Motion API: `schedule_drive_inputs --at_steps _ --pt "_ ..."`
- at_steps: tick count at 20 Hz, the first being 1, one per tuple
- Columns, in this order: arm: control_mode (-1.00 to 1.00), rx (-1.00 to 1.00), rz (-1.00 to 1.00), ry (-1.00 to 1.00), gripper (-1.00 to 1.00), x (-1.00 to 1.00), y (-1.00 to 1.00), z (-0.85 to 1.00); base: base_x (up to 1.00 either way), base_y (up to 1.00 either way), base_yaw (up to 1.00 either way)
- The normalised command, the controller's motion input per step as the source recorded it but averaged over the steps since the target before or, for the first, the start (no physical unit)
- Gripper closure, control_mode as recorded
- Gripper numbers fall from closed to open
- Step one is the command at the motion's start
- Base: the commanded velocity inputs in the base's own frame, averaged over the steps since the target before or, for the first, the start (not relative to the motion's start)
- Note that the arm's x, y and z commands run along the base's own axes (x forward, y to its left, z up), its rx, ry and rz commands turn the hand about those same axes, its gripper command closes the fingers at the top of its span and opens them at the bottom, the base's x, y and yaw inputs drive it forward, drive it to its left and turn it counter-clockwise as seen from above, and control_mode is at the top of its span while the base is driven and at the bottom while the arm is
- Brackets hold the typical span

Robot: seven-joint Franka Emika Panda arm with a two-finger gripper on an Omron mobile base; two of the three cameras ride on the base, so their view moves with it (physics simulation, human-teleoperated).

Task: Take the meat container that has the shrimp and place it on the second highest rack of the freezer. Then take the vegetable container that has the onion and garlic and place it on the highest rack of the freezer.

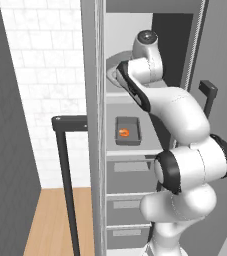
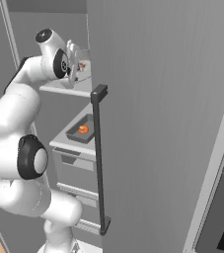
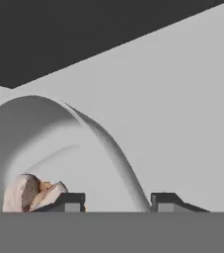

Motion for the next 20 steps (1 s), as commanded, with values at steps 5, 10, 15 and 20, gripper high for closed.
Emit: schedule_drive_inputs --at_steps 5,10,15,20 --pt "-1.00 -0.01 0.00 -0.09 -1.00 -1.00 0.21 -0.08 0.00 0.00 0.00" --pt "-1.00 0.00 -0.03 -0.15 -1.00 -1.00 0.25 -0.24 0.00 0.00 0.00" --pt "-1.00 0.00 0.00 -0.04 -1.00 -1.00 -0.02 -0.85 0.00 0.00 0.00" --pt "-1.00 -0.02 0.00 0.00 -1.00 -1.00 -0.13 -1.00 0.00 0.00 0.00"
